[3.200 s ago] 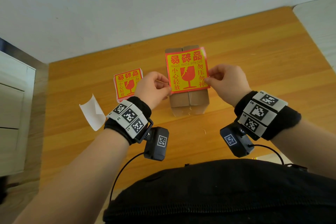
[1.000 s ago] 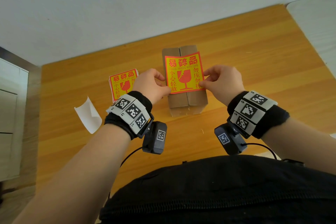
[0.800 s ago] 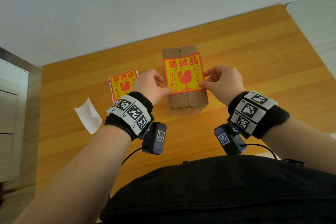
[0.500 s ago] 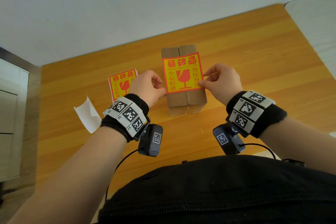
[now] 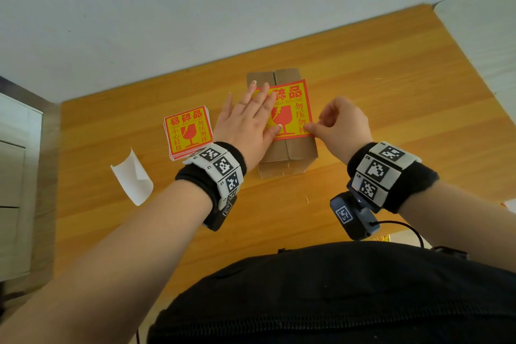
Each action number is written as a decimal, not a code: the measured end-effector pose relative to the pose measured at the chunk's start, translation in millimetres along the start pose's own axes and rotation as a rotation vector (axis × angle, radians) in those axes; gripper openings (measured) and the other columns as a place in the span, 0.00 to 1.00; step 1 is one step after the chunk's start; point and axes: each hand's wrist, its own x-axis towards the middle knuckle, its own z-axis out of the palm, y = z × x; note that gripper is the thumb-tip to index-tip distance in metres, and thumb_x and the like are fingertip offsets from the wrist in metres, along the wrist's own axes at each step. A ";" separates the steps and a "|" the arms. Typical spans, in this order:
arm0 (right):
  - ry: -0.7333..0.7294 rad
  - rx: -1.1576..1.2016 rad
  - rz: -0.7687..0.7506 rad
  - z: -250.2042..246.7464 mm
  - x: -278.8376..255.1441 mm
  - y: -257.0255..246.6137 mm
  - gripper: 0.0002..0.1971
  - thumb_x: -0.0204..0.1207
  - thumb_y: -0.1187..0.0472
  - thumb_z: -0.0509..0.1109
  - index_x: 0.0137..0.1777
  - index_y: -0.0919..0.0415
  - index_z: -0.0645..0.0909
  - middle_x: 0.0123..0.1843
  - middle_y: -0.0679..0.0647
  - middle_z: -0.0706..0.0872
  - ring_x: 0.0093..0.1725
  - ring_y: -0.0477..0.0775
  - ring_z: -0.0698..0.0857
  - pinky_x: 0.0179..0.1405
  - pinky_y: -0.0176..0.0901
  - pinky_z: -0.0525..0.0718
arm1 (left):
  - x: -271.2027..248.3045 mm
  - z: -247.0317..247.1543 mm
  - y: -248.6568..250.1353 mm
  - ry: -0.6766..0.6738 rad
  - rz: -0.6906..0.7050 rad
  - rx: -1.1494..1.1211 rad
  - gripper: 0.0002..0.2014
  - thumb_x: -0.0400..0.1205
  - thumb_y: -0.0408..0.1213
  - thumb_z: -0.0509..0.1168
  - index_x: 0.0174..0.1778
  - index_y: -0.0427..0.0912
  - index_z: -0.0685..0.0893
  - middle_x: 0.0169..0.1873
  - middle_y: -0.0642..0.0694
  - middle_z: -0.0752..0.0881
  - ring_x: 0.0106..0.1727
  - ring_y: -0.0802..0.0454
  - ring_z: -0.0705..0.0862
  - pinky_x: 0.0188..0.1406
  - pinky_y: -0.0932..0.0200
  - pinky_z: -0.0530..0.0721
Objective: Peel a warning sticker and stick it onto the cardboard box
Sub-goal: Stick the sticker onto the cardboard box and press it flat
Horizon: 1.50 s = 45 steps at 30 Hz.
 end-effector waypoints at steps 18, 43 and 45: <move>-0.013 -0.019 -0.084 2.2 -1.5 -3.3 0.09 0.75 0.54 0.71 0.48 0.59 0.78 0.44 0.51 0.81 0.46 0.52 0.79 0.43 0.42 0.81 | -3.7 18.4 -9.8 -0.039 -0.077 -0.013 0.36 0.82 0.62 0.33 0.83 0.48 0.38 0.84 0.50 0.38 0.85 0.52 0.38 0.83 0.42 0.37; -0.152 -0.492 -0.356 46.7 11.1 -13.6 0.33 0.85 0.47 0.49 0.84 0.63 0.44 0.87 0.57 0.43 0.86 0.54 0.42 0.85 0.48 0.45 | -1.5 29.0 -8.5 0.022 -0.121 -0.150 0.38 0.79 0.59 0.30 0.83 0.42 0.39 0.84 0.44 0.41 0.85 0.49 0.41 0.84 0.41 0.42; -0.154 -0.482 -0.356 46.3 11.7 -13.5 0.34 0.84 0.47 0.49 0.84 0.63 0.44 0.87 0.57 0.42 0.86 0.54 0.42 0.85 0.47 0.45 | -1.5 30.0 -8.3 0.031 -0.120 -0.201 0.34 0.83 0.57 0.34 0.83 0.44 0.40 0.85 0.46 0.41 0.85 0.51 0.41 0.84 0.42 0.42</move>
